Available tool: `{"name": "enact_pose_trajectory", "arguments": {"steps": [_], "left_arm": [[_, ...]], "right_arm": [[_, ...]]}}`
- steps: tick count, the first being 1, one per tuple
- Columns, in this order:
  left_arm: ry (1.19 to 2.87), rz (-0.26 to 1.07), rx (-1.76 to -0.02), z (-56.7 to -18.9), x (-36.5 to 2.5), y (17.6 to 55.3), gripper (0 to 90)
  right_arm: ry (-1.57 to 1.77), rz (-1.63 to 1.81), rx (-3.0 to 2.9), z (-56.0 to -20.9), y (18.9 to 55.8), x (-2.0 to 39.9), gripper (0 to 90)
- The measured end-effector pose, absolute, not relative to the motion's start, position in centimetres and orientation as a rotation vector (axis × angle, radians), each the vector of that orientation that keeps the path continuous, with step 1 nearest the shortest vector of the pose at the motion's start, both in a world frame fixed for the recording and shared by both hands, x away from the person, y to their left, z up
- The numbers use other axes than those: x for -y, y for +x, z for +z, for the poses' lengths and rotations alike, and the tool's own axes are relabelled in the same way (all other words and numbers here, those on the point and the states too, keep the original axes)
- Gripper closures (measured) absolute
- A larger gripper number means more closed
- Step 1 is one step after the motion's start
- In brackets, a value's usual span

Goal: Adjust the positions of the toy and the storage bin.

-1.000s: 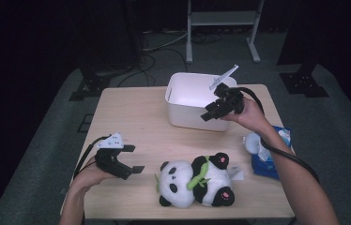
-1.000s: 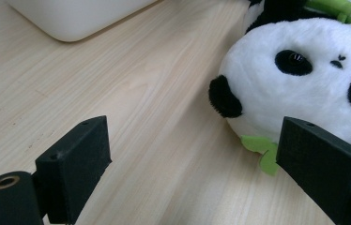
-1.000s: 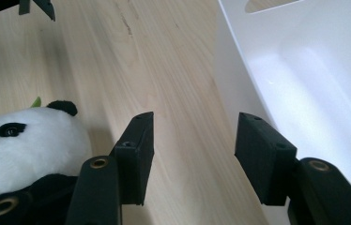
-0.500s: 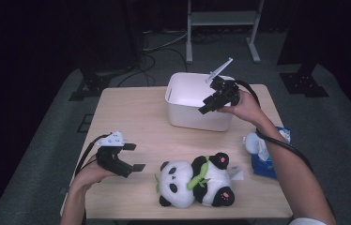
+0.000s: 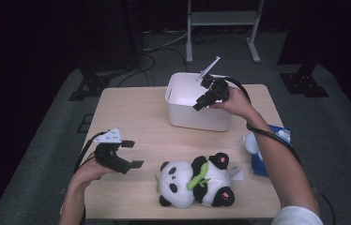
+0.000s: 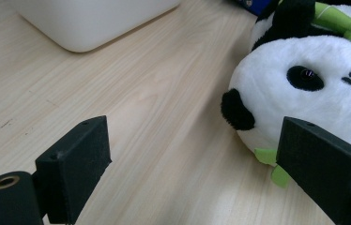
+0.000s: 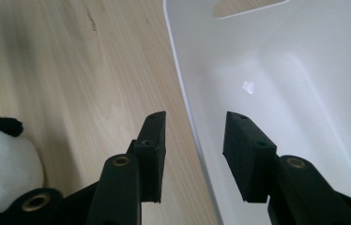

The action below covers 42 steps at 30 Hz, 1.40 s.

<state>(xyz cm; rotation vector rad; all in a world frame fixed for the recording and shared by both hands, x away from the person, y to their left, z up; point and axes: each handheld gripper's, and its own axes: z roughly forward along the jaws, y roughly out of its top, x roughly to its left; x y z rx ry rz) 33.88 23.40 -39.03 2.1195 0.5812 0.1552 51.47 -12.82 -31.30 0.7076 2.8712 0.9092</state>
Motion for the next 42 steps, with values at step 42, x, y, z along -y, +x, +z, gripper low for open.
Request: {"name": "enact_pose_trajectory", "arguments": {"steps": [42], "left_arm": [[2.116, 0.122, -0.578, -39.6, -23.4, 34.0, 9.0]], "right_arm": [[0.648, 0.937, -2.947, -33.3, 47.7, 12.5, 75.0]]}}
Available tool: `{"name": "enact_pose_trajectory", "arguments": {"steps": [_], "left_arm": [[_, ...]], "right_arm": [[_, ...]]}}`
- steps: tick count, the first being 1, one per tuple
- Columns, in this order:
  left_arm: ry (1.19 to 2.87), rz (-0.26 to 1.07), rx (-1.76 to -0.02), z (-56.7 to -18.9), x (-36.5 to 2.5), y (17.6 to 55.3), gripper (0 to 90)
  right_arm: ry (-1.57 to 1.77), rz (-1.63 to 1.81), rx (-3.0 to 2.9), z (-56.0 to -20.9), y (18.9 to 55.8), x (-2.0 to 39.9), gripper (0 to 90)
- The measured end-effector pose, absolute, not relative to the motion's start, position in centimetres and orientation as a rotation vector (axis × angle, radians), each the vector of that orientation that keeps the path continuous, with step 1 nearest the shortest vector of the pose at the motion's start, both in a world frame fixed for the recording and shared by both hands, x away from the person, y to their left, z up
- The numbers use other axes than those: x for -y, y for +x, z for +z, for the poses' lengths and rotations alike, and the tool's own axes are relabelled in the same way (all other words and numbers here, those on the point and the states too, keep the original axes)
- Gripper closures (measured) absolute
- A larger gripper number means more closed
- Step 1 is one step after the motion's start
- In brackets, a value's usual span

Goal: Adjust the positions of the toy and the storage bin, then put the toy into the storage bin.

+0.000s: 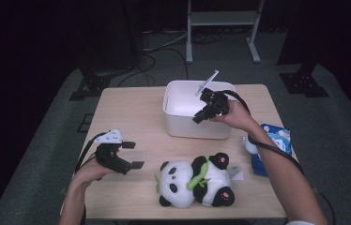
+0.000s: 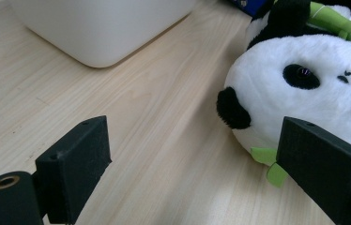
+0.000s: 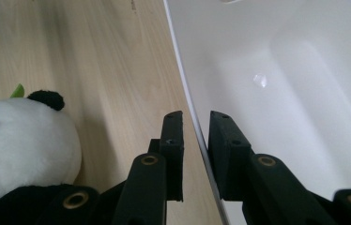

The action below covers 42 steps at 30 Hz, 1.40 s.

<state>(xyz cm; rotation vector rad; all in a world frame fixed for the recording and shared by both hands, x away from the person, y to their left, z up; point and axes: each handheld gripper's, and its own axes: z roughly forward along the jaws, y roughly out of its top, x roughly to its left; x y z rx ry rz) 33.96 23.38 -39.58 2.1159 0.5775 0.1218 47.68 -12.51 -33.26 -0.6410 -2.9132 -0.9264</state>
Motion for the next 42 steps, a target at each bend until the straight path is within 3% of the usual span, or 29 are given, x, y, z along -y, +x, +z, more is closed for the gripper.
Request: {"name": "enact_pose_trajectory", "arguments": {"steps": [34, 42], "left_arm": [[2.111, 0.106, -0.603, -40.3, -24.0, 34.1, 8.9], [2.134, 0.110, -0.611, -40.4, -23.8, 34.0, 8.9]], "right_arm": [[-0.537, -0.883, 2.906, -33.8, 44.4, 11.7, 74.7], [-0.510, -0.905, 2.892, -33.6, 43.8, 11.6, 68.7]]}}
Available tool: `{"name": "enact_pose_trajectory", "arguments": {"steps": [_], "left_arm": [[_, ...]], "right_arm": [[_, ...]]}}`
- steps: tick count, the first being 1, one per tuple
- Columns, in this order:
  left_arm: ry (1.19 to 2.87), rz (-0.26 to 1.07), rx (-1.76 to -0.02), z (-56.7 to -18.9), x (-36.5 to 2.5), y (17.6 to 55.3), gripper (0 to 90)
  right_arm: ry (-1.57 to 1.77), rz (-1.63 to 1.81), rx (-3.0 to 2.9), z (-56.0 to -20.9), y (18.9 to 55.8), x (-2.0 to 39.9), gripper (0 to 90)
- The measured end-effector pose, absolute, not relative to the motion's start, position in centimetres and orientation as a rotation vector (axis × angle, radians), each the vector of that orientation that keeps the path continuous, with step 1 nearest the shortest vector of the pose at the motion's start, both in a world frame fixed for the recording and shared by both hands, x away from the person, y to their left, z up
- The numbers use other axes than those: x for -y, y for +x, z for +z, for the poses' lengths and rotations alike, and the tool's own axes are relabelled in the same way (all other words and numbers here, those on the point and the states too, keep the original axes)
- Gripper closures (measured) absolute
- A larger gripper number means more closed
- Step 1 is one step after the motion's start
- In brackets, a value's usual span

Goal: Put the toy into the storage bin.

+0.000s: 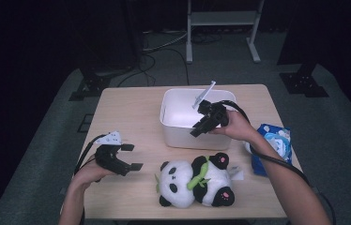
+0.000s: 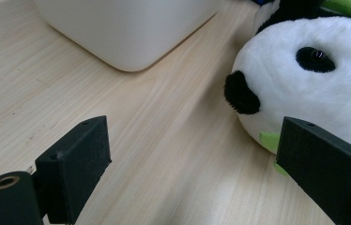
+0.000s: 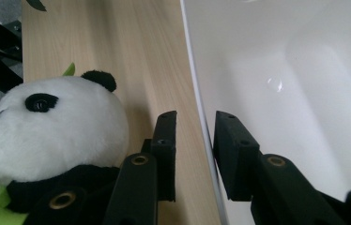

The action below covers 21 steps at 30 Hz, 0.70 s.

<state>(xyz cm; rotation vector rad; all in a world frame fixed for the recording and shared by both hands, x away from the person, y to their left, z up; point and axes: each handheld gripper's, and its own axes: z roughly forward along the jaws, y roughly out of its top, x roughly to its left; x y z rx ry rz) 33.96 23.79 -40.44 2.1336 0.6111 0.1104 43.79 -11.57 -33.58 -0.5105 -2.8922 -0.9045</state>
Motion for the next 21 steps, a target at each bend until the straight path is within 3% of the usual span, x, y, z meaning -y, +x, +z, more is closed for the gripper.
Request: {"name": "enact_pose_trajectory", "arguments": {"steps": [7, 21], "left_arm": [[2.145, 0.111, -0.606, -40.5, -23.6, 33.9, 8.9], [2.149, 0.110, -0.601, -40.5, -23.6, 33.9, 8.9]], "right_arm": [[-0.531, -0.963, 2.886, -32.5, 43.3, 12.3, 63.1], [-0.511, -1.079, 2.881, -30.6, 41.8, 14.0, 60.5]]}}
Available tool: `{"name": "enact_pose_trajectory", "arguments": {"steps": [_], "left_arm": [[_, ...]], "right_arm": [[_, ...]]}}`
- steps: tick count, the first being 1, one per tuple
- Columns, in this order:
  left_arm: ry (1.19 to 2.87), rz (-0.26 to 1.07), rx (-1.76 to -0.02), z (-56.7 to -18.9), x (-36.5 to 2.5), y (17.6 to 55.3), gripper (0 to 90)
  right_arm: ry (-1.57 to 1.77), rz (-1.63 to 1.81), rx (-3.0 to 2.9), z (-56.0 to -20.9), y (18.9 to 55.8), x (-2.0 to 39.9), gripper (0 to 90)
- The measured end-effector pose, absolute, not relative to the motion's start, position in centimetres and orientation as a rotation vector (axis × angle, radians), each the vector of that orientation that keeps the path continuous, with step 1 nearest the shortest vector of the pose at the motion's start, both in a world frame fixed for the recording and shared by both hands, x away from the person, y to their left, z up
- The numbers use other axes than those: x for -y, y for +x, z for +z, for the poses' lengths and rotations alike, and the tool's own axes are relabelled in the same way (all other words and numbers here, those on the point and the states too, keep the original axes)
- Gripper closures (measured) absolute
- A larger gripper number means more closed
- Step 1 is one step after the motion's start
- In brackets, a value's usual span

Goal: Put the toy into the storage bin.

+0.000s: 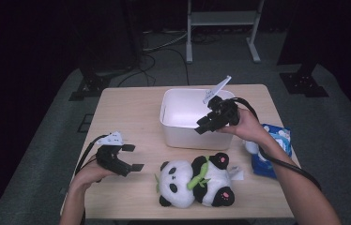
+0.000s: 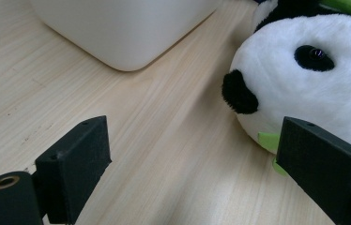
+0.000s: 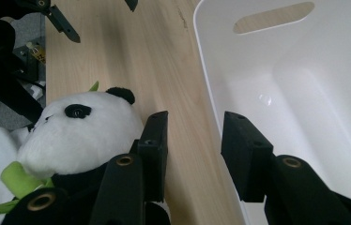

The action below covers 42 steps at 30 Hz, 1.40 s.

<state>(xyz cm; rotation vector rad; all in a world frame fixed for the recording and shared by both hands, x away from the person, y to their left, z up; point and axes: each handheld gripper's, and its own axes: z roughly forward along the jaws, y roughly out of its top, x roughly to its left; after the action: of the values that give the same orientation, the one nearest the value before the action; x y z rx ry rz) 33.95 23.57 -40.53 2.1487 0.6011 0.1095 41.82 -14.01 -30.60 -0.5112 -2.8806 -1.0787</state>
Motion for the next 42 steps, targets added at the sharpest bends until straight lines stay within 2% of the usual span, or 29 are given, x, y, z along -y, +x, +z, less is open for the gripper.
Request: {"name": "enact_pose_trajectory", "arguments": {"steps": [12, 25, 42], "left_arm": [[2.146, 0.104, -0.613, -40.7, -23.6, 33.9, 8.9], [2.150, 0.096, -0.621, -40.9, -23.6, 34.0, 8.9], [2.155, 0.096, -0.607, -40.8, -23.5, 33.8, 8.9]], "right_arm": [[-0.471, -1.099, 2.851, -30.4, 40.2, 14.3, 58.6], [-0.405, -1.075, 2.805, -32.1, 37.2, 14.7, 53.4], [-0.291, -1.032, 2.776, -33.3, 33.4, 14.2, 51.0]]}}
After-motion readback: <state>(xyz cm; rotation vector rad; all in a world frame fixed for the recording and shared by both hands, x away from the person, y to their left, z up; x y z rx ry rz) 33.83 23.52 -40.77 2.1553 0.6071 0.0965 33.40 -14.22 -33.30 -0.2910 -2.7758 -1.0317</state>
